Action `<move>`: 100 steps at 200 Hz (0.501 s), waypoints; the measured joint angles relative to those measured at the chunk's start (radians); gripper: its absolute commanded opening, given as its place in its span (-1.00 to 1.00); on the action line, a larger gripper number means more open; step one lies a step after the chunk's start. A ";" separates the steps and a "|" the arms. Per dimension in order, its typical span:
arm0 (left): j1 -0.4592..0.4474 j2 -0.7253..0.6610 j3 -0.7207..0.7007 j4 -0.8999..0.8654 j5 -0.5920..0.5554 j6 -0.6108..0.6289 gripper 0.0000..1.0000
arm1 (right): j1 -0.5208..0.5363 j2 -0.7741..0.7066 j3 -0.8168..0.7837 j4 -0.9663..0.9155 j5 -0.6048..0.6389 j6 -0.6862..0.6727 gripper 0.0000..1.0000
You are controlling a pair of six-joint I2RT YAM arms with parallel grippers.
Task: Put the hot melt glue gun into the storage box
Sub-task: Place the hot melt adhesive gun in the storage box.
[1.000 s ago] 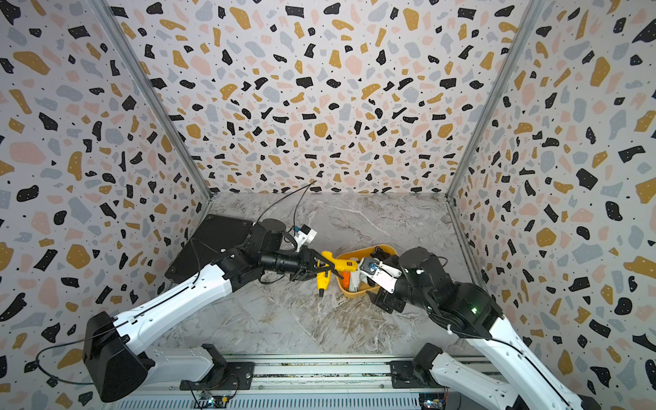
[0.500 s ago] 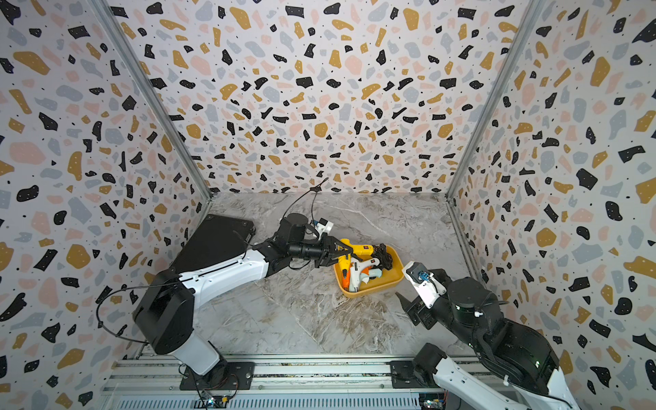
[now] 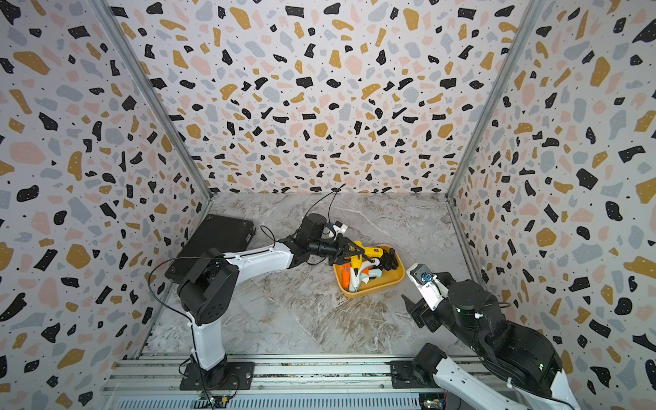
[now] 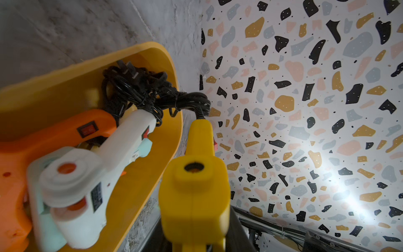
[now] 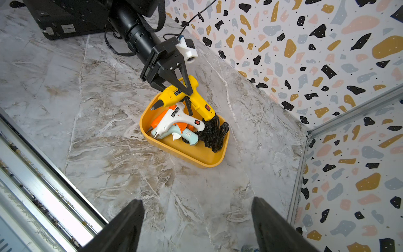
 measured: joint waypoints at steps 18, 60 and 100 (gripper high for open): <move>0.000 0.021 0.000 -0.003 0.000 0.021 -1.00 | 0.000 0.000 0.000 -0.003 0.000 -0.003 0.67; 0.000 0.032 0.000 -0.054 -0.010 0.107 -1.00 | 0.000 0.000 0.000 -0.005 -0.001 -0.008 0.66; 0.000 0.037 0.000 -0.111 -0.040 0.198 -1.00 | 0.000 0.000 0.000 -0.005 -0.008 -0.008 0.67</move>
